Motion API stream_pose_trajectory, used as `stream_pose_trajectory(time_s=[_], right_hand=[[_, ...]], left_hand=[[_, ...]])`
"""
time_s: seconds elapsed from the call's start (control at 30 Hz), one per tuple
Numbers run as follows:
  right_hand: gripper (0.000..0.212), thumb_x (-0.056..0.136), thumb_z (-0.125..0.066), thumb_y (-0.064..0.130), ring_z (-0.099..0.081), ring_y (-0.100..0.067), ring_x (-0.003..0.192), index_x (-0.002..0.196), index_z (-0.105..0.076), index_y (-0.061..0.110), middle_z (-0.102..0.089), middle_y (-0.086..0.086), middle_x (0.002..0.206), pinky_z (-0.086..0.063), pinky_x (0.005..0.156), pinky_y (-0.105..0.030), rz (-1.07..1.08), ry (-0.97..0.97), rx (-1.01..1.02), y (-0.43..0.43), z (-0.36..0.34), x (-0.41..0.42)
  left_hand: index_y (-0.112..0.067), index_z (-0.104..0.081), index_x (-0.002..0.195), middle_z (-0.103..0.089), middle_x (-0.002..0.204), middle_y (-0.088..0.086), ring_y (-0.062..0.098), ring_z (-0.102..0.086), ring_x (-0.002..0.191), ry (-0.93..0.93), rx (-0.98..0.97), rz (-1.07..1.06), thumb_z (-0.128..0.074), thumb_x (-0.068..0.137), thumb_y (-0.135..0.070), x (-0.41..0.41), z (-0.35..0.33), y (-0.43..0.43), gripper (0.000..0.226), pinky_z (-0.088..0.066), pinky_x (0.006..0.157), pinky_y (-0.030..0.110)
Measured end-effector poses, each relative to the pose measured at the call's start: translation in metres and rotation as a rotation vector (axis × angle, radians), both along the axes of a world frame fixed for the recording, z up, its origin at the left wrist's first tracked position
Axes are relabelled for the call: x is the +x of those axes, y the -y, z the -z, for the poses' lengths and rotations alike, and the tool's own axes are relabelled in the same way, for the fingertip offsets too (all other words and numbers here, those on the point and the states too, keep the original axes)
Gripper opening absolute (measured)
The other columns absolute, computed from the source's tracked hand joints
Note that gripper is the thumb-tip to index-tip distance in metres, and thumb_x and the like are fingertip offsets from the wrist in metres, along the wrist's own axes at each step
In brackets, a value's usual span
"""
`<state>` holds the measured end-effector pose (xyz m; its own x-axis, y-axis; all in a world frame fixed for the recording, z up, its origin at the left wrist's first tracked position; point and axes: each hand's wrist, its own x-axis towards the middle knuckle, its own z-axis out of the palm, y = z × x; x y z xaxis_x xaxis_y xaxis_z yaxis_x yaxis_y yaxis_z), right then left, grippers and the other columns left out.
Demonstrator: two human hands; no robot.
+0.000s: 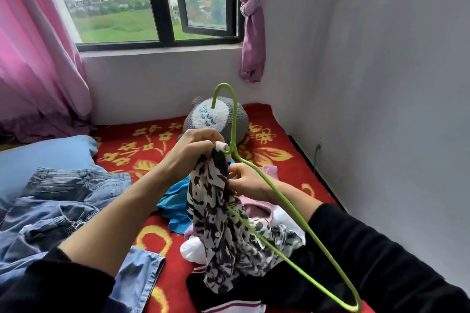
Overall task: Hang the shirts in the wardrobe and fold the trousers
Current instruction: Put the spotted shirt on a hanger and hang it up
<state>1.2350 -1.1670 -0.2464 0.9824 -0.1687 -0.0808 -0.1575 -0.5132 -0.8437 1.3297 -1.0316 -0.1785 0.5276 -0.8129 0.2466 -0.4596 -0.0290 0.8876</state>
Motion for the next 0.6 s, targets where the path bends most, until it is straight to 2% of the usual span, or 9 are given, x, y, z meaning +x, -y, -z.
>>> stream_pose_trajectory(time_s=[0.07,0.2,0.27,0.33,0.37,0.43,0.47,0.53,0.6], right_hand=[[0.039,0.08,-0.059,0.046,-0.048,-0.011,0.064,0.068,-0.059,0.009,-0.057,-0.002,0.065,-0.047,0.061,-0.04,0.058,0.071,-0.119,-0.005,0.01,0.005],[0.044,0.082,-0.06,0.033,-0.037,-0.006,0.048,0.047,-0.038,0.019,-0.042,0.006,0.048,-0.029,0.049,-0.028,0.126,0.136,-0.248,-0.003,0.009,0.001],[0.043,0.086,-0.061,0.028,-0.034,-0.002,0.041,0.046,-0.047,0.02,-0.039,0.013,0.043,-0.026,0.043,-0.02,0.199,0.122,-0.006,0.001,0.009,0.0],[0.032,0.092,-0.057,0.014,-0.041,-0.004,0.047,0.064,-0.065,0.001,-0.047,0.008,0.048,-0.032,0.044,-0.018,0.282,0.072,0.307,0.007,0.01,0.002],[0.028,0.09,-0.055,0.01,-0.043,-0.009,0.051,0.067,-0.066,-0.002,-0.048,0.004,0.052,-0.034,0.046,-0.019,0.287,0.055,0.425,0.009,0.009,-0.001],[0.021,0.075,-0.061,0.019,-0.04,-0.01,0.051,0.054,-0.059,0.016,-0.046,0.005,0.052,-0.034,0.046,-0.02,0.181,0.068,0.553,0.013,0.005,-0.008],[0.017,0.07,-0.065,0.025,-0.043,-0.007,0.05,0.055,-0.058,0.02,-0.049,0.009,0.052,-0.036,0.048,-0.017,0.088,0.078,0.479,0.015,0.002,-0.012],[0.022,0.073,-0.077,0.038,-0.05,0.004,0.05,0.079,-0.067,0.02,-0.057,0.018,0.051,-0.038,0.054,-0.008,-0.049,0.055,0.141,0.011,-0.003,-0.019],[0.064,0.065,-0.072,0.068,-0.054,0.006,0.055,0.111,-0.063,0.024,-0.06,0.021,0.057,-0.039,0.056,-0.011,-0.041,0.066,-0.225,0.008,0.003,-0.018]], left_hand=[[-0.023,-0.064,0.059,-0.057,0.061,-0.007,0.008,-0.05,0.061,-0.07,-0.035,-0.002,-0.048,0.059,-0.016,-0.002,-0.004,-0.004,0.018,-0.038,0.055,0.018],[0.004,-0.059,0.066,-0.056,0.072,0.019,0.025,-0.049,0.068,-0.169,-0.08,-0.043,-0.05,0.05,-0.022,0.004,-0.003,-0.013,0.031,-0.038,0.06,0.029],[0.001,-0.057,0.061,-0.052,0.066,0.014,0.022,-0.045,0.063,-0.163,-0.058,-0.094,-0.045,0.052,-0.014,0.006,-0.002,-0.017,0.021,-0.035,0.055,0.026],[-0.01,-0.059,0.056,-0.053,0.058,0.0,0.013,-0.047,0.056,-0.127,-0.037,-0.123,-0.043,0.056,-0.012,0.008,-0.002,-0.022,0.016,-0.036,0.049,0.02],[-0.01,-0.06,0.058,-0.054,0.058,-0.004,0.01,-0.047,0.056,-0.113,-0.035,-0.139,-0.043,0.057,-0.012,0.009,-0.002,-0.024,0.017,-0.037,0.049,0.019],[-0.002,-0.059,0.062,-0.055,0.059,-0.003,0.011,-0.048,0.058,-0.117,-0.037,-0.192,-0.043,0.056,-0.013,0.014,0.001,-0.027,0.02,-0.037,0.051,0.021],[0.002,-0.058,0.064,-0.054,0.06,-0.001,0.013,-0.047,0.059,-0.128,-0.033,-0.217,-0.043,0.055,-0.012,0.017,0.003,-0.029,0.022,-0.036,0.053,0.023],[0.001,-0.059,0.064,-0.054,0.058,0.0,0.013,-0.047,0.058,-0.15,-0.016,-0.24,-0.043,0.054,-0.012,0.018,0.005,-0.03,0.023,-0.035,0.051,0.022],[-0.006,-0.061,0.061,-0.054,0.054,-0.004,0.01,-0.046,0.054,-0.151,-0.01,-0.234,-0.043,0.055,-0.012,0.017,0.006,-0.03,0.02,-0.036,0.048,0.018]])
